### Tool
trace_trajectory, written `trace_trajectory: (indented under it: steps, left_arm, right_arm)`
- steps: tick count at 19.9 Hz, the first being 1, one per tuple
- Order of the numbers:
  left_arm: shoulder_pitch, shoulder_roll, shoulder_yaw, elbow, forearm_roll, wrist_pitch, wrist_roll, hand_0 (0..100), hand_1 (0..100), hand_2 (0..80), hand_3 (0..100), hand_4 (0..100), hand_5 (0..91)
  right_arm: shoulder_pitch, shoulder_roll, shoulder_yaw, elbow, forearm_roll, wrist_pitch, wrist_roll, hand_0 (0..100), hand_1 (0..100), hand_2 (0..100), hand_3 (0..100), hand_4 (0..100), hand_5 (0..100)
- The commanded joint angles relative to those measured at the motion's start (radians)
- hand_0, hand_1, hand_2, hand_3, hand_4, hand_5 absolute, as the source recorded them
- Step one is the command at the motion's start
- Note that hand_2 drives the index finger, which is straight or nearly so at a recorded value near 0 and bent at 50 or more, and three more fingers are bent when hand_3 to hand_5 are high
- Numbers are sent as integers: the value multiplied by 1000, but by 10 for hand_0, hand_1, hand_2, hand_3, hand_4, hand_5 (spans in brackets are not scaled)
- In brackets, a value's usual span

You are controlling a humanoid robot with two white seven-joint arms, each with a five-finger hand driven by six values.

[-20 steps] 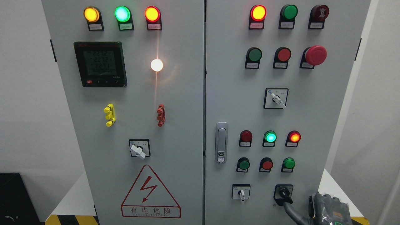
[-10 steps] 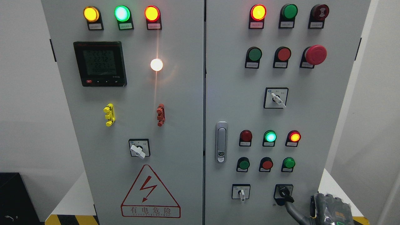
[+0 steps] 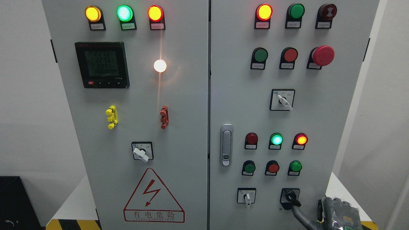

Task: Flip black knob to close circuit
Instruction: 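Release the knob and lower the right hand away from the cabinet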

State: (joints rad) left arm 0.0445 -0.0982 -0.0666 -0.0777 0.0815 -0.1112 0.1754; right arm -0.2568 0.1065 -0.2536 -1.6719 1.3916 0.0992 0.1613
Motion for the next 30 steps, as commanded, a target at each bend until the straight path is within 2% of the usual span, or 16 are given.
trace_trajectory:
  steps: [1, 9, 14, 16, 22, 25, 30]
  left_arm:
    - [0, 0, 1, -1, 0, -1, -1, 120, 556, 0, 0, 0, 0]
    - [0, 0, 1, 1, 0, -1, 1, 120, 556, 0, 0, 0, 0]
    - [0, 0, 1, -1, 0, -1, -1, 120, 556, 0, 0, 0, 0]
    - [0, 0, 1, -1, 0, -1, -1, 120, 556, 0, 0, 0, 0]
    - [0, 0, -1, -1, 0, -1, -1, 120, 556, 0, 0, 0, 0]
    - [0, 0, 1, -1, 0, -1, -1, 120, 556, 0, 0, 0, 0]
    - [0, 0, 1, 1, 0, -1, -1, 120, 556, 0, 0, 0, 0]
  right_arm:
    - [1, 4, 11, -12, -2, -4, -8, 0, 15, 909, 1000, 986, 989]
    - [11, 13, 51, -12, -2, -6, -11, 0, 17, 908, 1000, 985, 988]
    - [34, 13, 97, -12, -2, -4, -25, 0, 18, 907, 1000, 985, 987]
    - [44, 13, 114, -12, -2, -6, -45, 0, 18, 907, 1000, 985, 987]
    - [82, 25, 134, -60, -5, -13, -55, 0, 19, 899, 1000, 983, 989]
    - [106, 25, 152, -80, -87, -21, -95, 0, 21, 892, 1000, 976, 989]
    - [178, 24, 175, -147, -196, -22, -135, 0, 36, 868, 1000, 955, 972]
